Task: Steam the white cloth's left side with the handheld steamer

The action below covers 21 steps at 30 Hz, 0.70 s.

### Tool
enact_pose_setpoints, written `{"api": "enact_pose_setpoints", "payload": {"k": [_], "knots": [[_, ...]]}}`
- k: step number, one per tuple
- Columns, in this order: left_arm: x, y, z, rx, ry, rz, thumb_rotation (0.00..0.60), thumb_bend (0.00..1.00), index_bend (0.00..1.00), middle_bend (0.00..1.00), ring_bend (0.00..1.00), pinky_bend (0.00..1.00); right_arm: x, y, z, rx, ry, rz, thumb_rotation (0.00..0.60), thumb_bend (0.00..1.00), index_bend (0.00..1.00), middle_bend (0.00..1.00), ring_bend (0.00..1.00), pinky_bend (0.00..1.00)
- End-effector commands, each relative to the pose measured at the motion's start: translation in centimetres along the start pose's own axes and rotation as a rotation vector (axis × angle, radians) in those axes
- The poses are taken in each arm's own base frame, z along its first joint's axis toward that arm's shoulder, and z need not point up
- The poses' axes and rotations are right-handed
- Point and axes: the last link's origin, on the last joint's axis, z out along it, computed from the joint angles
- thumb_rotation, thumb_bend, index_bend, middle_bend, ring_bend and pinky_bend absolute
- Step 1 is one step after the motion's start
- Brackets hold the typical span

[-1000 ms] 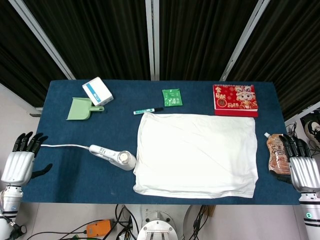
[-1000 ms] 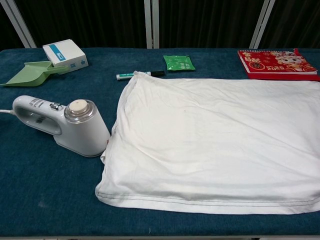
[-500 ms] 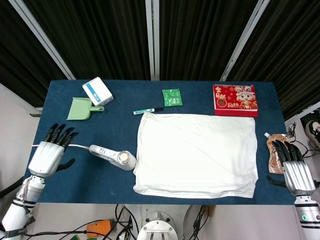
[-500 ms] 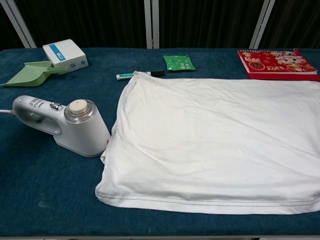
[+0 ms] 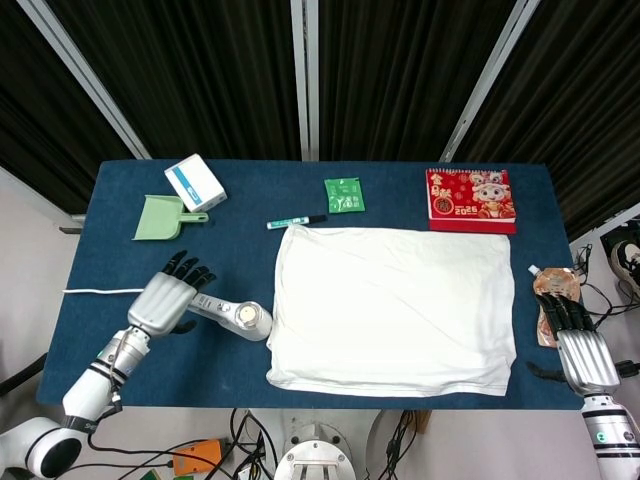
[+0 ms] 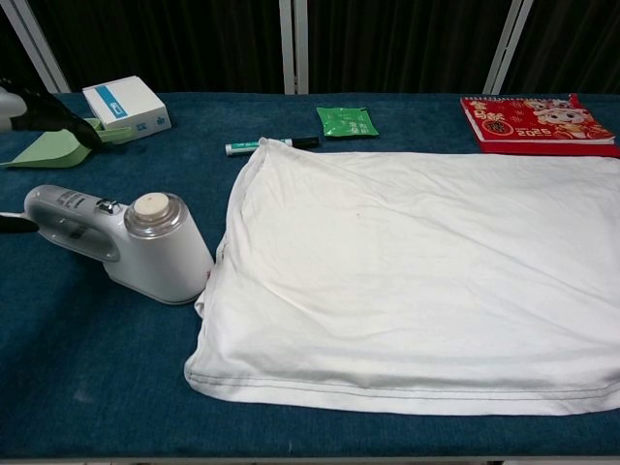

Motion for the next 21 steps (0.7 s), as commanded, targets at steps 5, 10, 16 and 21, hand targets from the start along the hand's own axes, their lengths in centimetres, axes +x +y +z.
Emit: {"api": "enact_pose_setpoints", "payload": {"k": [5, 10, 16, 21], "knots": [[-1.3, 1.5, 1.7, -0.012, -0.065, 0.005, 0.6, 0.13, 0.3, 0.32, 0.22, 0.22, -0.1, 0.1, 0.4, -0.004, -0.01, 0.0, 0.6, 0.19, 0.0, 0.12, 0.0, 0.1], [-2.0, 2.1, 2.2, -0.015, -0.08, 0.018, 0.6, 0.13, 0.32, 0.36, 0.25, 0.22, -0.3, 0.0, 0.6, -0.005, -0.019, 0.001, 0.6, 0.19, 0.0, 0.12, 0.0, 0.09], [-2.4, 2.8, 2.8, -0.016, -0.085, 0.024, 0.6, 0.13, 0.4, 0.44, 0.32, 0.22, -0.5, 0.1, 0.7, -0.013, -0.033, 0.004, 0.6, 0.19, 0.0, 0.12, 0.0, 0.08], [-2.3, 2.9, 3.1, -0.009, -0.087, 0.028, 0.6, 0.13, 0.44, 0.49, 0.37, 0.22, -0.7, 0.1, 0.8, -0.015, -0.04, 0.006, 0.6, 0.19, 0.0, 0.12, 0.0, 0.08]]}}
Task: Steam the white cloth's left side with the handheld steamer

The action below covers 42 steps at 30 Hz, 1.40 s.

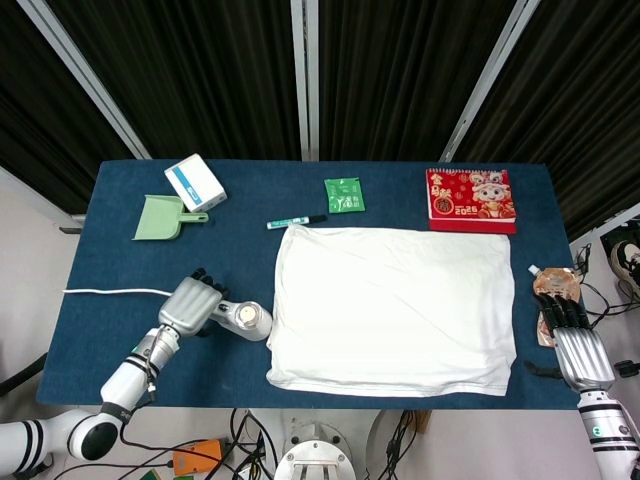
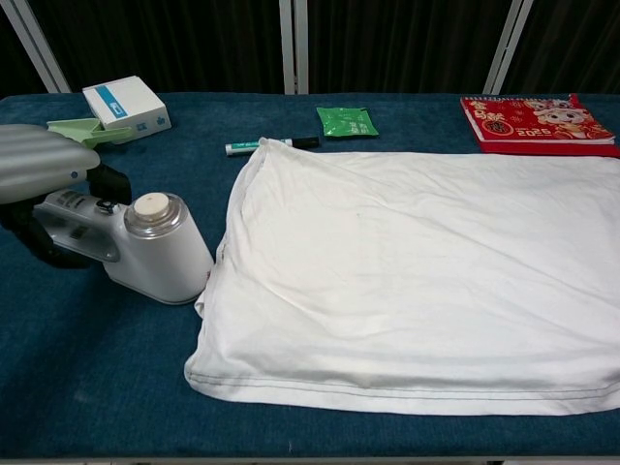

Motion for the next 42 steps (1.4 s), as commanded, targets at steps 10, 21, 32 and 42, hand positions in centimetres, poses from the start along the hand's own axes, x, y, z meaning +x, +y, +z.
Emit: {"api": "enact_pose_setpoints", "payload": {"k": [10, 21, 32, 42], "knots": [[-0.2, 0.3, 0.6, -0.003, -0.035, -0.005, 0.6, 0.22, 0.52, 0.62, 0.48, 0.22, -0.4, 0.3, 0.2, -0.014, -0.016, 0.009, 0.6, 0.19, 0.0, 0.12, 0.0, 0.08], [-0.7, 0.6, 0.5, -0.025, -0.074, -0.026, 0.6, 0.28, 0.56, 0.64, 0.51, 0.22, -0.3, 0.4, 0.3, -0.021, -0.01, 0.015, 0.6, 0.19, 0.0, 0.12, 0.0, 0.08], [-0.5, 0.7, 0.7, -0.039, -0.088, -0.087, 0.6, 0.31, 0.76, 0.87, 0.72, 0.45, -0.6, 0.5, 0.5, -0.027, -0.027, 0.015, 0.6, 0.19, 0.0, 0.12, 0.0, 0.08], [1.9, -1.0, 0.8, -0.052, -0.049, -0.204, 0.6, 0.51, 0.85, 0.96, 0.8, 0.66, -0.9, -0.5, 1.3, 0.021, -0.091, -0.018, 0.6, 0.19, 0.03, 0.12, 0.0, 0.08]]}}
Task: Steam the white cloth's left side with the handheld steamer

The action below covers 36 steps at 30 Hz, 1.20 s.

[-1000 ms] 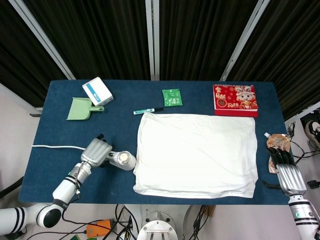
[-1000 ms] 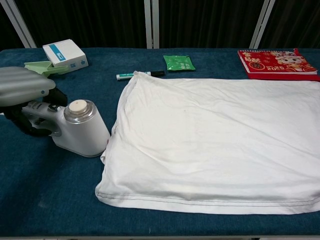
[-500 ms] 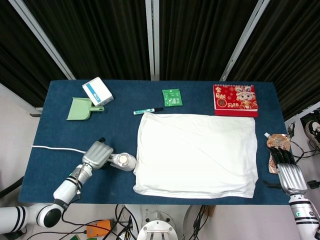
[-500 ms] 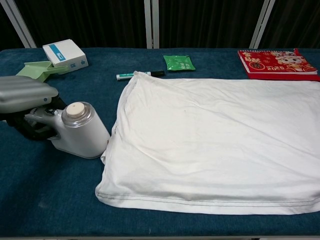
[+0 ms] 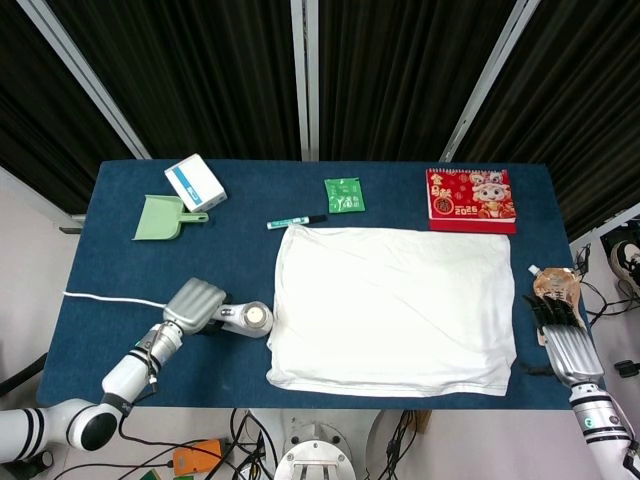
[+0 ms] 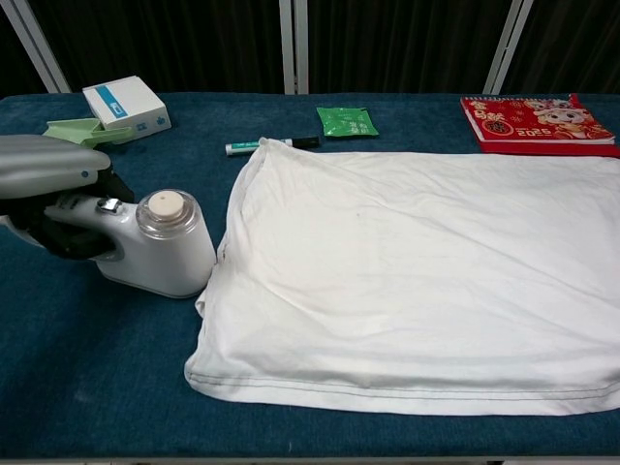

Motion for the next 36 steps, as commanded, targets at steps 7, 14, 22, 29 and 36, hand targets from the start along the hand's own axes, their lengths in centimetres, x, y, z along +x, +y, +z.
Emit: {"api": "enact_pose_setpoints", "payload": {"k": [7, 14, 22, 29, 36], "knots": [[5.0, -2.0, -0.3, -0.005, 0.086, -0.124, 0.6, 0.57, 0.87, 0.98, 0.82, 0.66, -1.2, -1.1, 0.2, 0.051, -0.096, -0.038, 0.6, 0.21, 0.05, 0.12, 0.0, 0.08], [7.8, -1.1, 0.7, -0.074, 0.137, -0.299, 0.6, 0.59, 0.89, 1.0, 0.84, 0.66, -2.5, -2.1, 0.3, 0.102, -0.163, -0.05, 0.6, 0.54, 0.07, 0.12, 0.0, 0.1], [8.1, 4.7, 4.3, -0.239, 0.112, -0.403, 0.6, 0.59, 0.89, 1.0, 0.84, 0.66, -3.4, -3.1, 0.4, 0.151, -0.219, -0.085, 0.6, 0.65, 0.08, 0.12, 0.01, 0.11], [7.2, 9.2, 7.5, -0.292, 0.1, -0.338, 0.6, 0.59, 0.89, 1.0, 0.84, 0.66, -3.7, -3.6, 0.3, 0.172, -0.265, -0.097, 0.6, 0.77, 0.08, 0.12, 0.01, 0.11], [5.4, 11.7, 9.9, -0.255, 0.053, -0.279, 0.574, 0.59, 0.89, 1.0, 0.84, 0.66, -3.3, -3.6, 0.3, 0.174, -0.279, -0.107, 0.6, 0.92, 0.08, 0.12, 0.01, 0.11]]}}
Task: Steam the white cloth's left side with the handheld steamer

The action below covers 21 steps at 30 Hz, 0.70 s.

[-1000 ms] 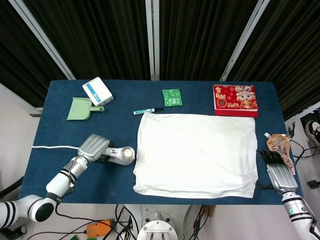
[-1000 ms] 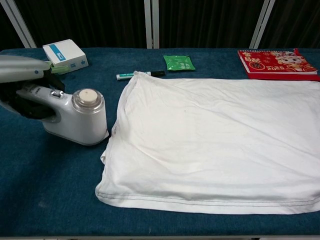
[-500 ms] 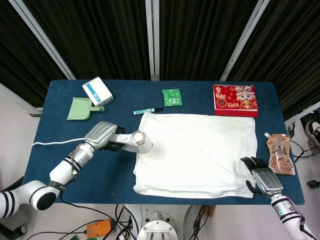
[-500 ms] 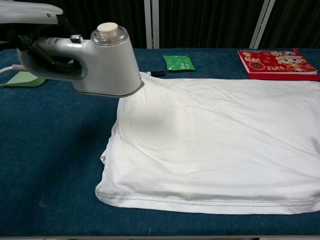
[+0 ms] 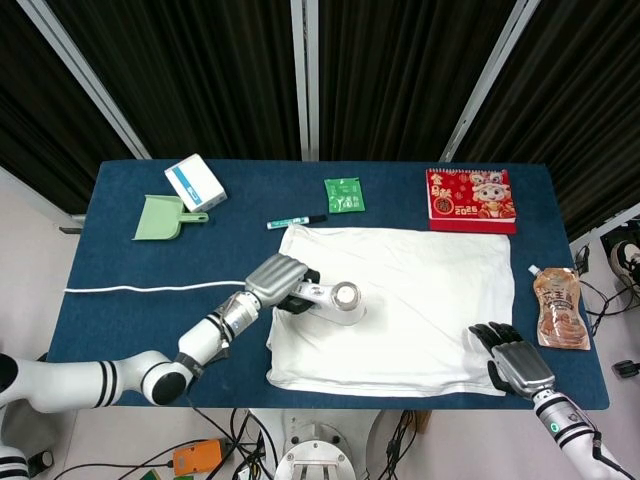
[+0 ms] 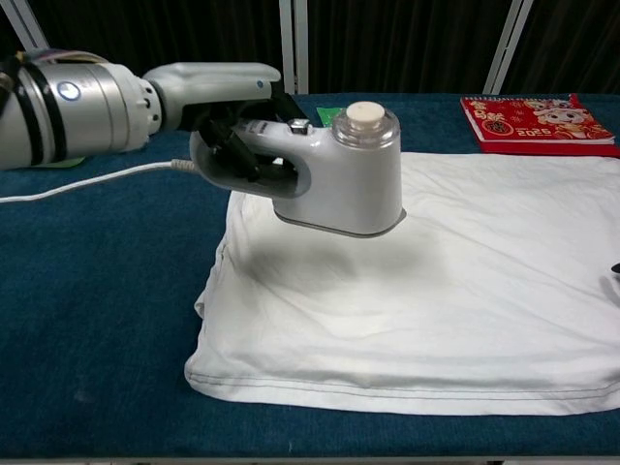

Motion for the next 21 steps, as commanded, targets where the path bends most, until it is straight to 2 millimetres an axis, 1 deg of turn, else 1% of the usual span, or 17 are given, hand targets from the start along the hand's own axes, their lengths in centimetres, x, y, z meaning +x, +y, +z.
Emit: {"api": "enact_pose_setpoints", "payload": {"k": [1, 6, 11, 15, 21], "knots": [[-1.4, 0.6, 1.7, 0.026, -0.023, 0.024, 0.574, 0.59, 0.89, 1.0, 0.84, 0.66, 0.1, 0.0, 0.0, -0.002, 0.003, 0.002, 0.6, 0.92, 0.08, 0.12, 0.01, 0.11], [-2.5, 0.5, 3.1, 0.067, -0.04, 0.028, 0.57, 0.59, 0.89, 1.0, 0.84, 0.66, 0.0, 0.2, 0.0, -0.012, 0.008, 0.013, 0.6, 0.92, 0.08, 0.12, 0.01, 0.11], [-3.0, -0.4, 4.3, 0.118, -0.051, 0.016, 0.57, 0.59, 0.89, 1.0, 0.84, 0.66, 0.0, 0.3, -0.1, -0.018, 0.016, 0.019, 0.6, 0.92, 0.08, 0.12, 0.01, 0.11], [-3.0, -1.9, 4.9, 0.181, -0.045, -0.011, 0.571, 0.59, 0.89, 1.0, 0.84, 0.66, 0.0, 0.5, -0.1, -0.025, 0.022, 0.023, 0.6, 0.92, 0.08, 0.12, 0.01, 0.11], [-2.2, -5.0, 4.6, 0.269, 0.008, -0.012, 0.569, 0.59, 0.89, 1.0, 0.84, 0.66, 0.1, 0.6, 0.0, -0.032, 0.026, 0.031, 0.6, 0.92, 0.08, 0.12, 0.01, 0.11]]}}
